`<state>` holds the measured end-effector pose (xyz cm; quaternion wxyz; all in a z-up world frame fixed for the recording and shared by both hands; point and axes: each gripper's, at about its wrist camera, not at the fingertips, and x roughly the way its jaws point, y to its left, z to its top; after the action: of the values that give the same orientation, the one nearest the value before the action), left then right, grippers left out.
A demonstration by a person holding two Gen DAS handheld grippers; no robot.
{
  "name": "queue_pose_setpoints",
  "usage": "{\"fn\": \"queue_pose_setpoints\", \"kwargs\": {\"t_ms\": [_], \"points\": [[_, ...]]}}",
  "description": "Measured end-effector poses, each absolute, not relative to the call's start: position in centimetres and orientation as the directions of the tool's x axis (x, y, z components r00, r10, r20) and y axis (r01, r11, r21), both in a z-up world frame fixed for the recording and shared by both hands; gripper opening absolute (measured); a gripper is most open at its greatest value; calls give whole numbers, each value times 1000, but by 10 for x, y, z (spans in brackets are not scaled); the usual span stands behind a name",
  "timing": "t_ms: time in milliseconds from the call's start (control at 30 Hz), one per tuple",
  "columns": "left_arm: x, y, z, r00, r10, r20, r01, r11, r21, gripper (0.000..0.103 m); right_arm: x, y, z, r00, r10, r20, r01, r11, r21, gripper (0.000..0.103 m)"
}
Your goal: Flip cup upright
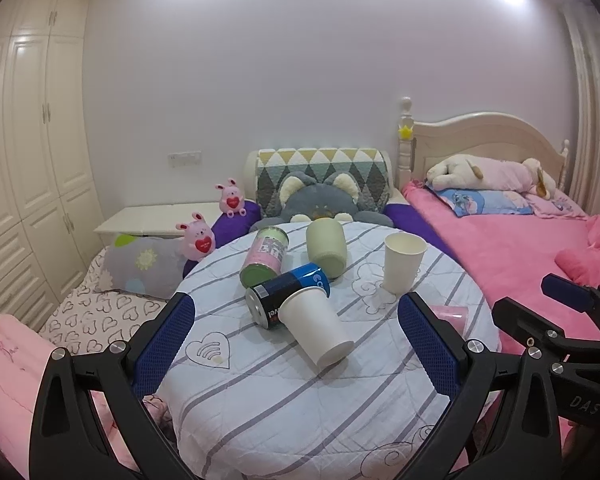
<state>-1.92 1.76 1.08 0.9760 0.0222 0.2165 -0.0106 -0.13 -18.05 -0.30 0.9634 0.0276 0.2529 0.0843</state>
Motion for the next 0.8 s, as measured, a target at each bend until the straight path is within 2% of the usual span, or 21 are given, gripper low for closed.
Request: {"fn": "queue_pose_setpoints", "kwargs": {"t_ms": [500, 800], "points": [[-9, 16, 3, 901, -7, -433, 30, 998, 48, 103, 12, -185, -7, 851, 189, -491, -158, 982, 104, 85], [-5, 14, 4, 905, -13, -425, 31, 999, 35, 103, 12, -188, -4, 863, 196, -465, -165, 980, 108, 85]]}}
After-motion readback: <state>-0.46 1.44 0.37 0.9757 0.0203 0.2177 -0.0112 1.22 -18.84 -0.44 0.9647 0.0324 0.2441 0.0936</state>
